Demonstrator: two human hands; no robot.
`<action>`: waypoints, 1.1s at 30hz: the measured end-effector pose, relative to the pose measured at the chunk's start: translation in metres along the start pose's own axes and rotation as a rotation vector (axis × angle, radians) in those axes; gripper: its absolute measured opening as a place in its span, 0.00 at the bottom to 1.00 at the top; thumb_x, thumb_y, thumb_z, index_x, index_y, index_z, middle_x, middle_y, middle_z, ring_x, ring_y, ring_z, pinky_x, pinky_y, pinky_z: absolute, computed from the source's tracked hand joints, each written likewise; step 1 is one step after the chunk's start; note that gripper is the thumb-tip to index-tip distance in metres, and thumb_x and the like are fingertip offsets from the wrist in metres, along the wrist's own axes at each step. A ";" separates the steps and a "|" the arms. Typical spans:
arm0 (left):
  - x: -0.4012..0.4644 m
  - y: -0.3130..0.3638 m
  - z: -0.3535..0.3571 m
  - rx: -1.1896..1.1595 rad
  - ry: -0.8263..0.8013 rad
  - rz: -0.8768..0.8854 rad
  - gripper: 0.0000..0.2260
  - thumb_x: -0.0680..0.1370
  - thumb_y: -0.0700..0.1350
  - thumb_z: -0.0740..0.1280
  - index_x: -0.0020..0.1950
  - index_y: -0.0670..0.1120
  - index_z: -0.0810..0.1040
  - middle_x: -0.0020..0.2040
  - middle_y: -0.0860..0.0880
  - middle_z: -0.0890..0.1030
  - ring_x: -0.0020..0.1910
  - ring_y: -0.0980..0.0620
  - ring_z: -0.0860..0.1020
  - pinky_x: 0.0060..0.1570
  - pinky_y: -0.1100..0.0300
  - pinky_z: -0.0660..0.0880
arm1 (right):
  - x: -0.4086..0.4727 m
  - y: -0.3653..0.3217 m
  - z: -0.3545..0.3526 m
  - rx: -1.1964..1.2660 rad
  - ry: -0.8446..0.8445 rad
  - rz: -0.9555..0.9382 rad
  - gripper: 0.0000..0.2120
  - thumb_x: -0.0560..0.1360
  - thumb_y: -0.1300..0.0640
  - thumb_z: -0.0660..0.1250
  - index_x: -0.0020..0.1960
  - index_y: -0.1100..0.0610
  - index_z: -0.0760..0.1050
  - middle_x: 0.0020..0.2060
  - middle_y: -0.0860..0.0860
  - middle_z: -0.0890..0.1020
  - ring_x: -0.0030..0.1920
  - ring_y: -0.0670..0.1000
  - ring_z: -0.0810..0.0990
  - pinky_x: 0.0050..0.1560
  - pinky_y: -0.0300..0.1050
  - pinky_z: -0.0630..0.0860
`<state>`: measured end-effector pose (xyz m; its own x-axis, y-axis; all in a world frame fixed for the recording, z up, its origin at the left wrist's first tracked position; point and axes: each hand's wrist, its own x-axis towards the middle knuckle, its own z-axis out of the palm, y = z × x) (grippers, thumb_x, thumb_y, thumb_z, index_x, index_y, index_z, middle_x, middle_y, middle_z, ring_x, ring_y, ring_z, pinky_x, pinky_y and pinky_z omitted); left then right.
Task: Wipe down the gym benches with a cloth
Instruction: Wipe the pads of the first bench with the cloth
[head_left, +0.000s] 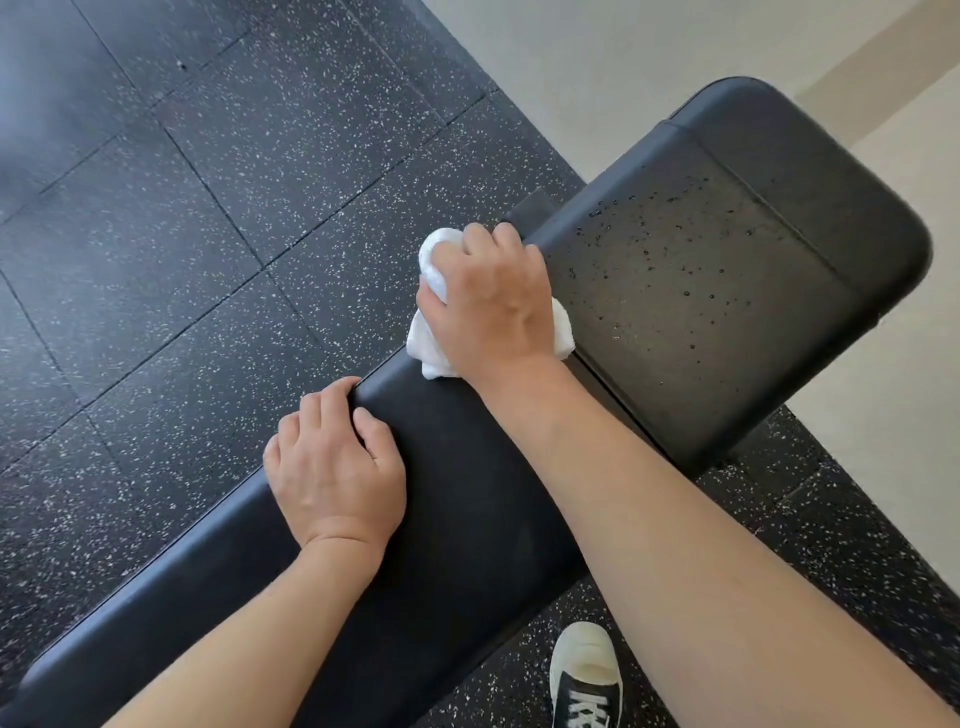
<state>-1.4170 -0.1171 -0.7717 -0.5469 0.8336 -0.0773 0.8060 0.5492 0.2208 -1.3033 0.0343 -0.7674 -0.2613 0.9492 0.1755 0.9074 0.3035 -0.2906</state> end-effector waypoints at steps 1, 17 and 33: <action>0.000 0.000 0.000 -0.003 0.000 -0.001 0.20 0.81 0.50 0.54 0.67 0.47 0.77 0.58 0.46 0.81 0.57 0.39 0.75 0.62 0.42 0.68 | -0.005 0.001 -0.002 0.017 -0.005 -0.002 0.09 0.77 0.49 0.66 0.43 0.53 0.77 0.42 0.52 0.78 0.46 0.57 0.75 0.42 0.49 0.58; 0.000 0.000 0.000 -0.011 0.007 0.002 0.19 0.81 0.48 0.55 0.67 0.47 0.78 0.58 0.46 0.81 0.56 0.40 0.75 0.63 0.43 0.68 | -0.153 0.067 -0.053 0.113 0.007 -0.205 0.06 0.77 0.53 0.71 0.49 0.53 0.75 0.35 0.50 0.68 0.36 0.55 0.66 0.35 0.54 0.63; 0.002 -0.001 0.003 0.004 0.003 -0.004 0.20 0.80 0.50 0.52 0.66 0.48 0.77 0.57 0.48 0.80 0.56 0.42 0.74 0.63 0.43 0.68 | -0.010 0.007 -0.002 0.069 0.069 -0.034 0.09 0.76 0.50 0.67 0.44 0.56 0.78 0.40 0.53 0.77 0.42 0.58 0.73 0.40 0.50 0.58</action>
<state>-1.4179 -0.1157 -0.7745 -0.5509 0.8311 -0.0757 0.8044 0.5530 0.2169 -1.2935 0.0266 -0.7695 -0.2659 0.9310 0.2499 0.8732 0.3425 -0.3468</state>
